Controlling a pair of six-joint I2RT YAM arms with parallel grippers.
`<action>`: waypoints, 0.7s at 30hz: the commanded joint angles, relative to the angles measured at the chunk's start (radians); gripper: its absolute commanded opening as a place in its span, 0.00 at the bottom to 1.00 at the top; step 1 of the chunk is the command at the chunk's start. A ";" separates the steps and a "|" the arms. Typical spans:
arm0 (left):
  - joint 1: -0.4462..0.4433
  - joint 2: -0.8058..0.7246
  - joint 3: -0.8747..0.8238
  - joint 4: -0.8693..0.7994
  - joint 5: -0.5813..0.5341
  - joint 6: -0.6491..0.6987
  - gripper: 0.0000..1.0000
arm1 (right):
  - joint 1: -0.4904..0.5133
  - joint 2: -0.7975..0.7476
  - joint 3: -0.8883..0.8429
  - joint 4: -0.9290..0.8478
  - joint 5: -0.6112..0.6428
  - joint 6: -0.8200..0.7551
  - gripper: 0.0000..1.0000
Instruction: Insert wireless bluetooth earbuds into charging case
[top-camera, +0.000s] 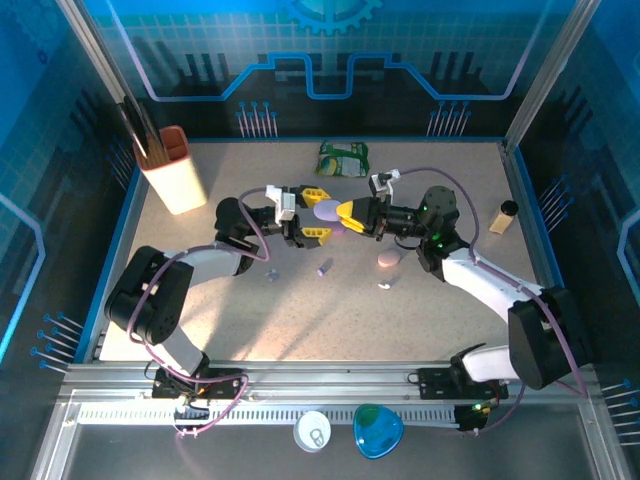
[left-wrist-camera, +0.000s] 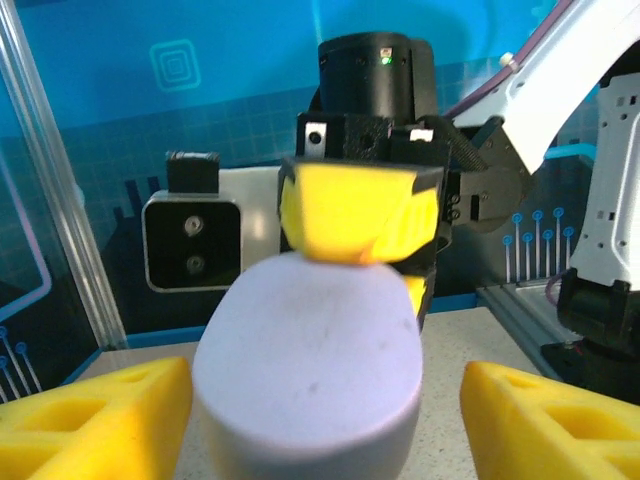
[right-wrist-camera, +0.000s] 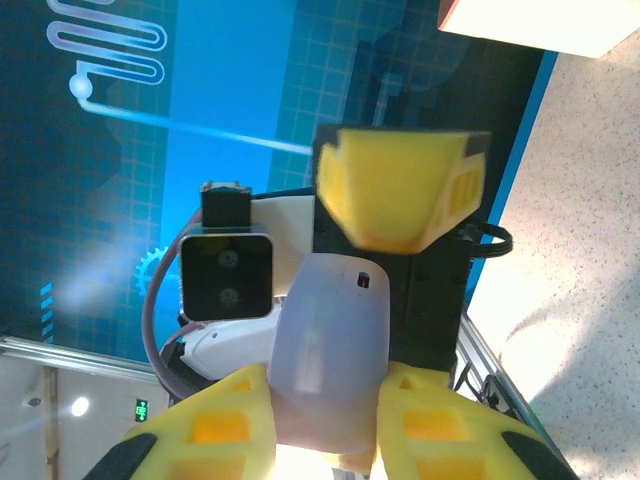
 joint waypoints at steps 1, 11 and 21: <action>-0.010 0.010 0.032 0.027 0.039 -0.028 0.66 | 0.006 0.010 -0.004 0.085 -0.016 0.025 0.18; -0.009 0.034 0.042 0.027 0.041 -0.026 0.54 | 0.003 0.016 0.002 0.106 -0.020 0.041 0.17; -0.010 0.017 0.045 0.027 0.039 -0.031 0.52 | 0.004 0.017 0.000 0.056 -0.025 0.003 0.17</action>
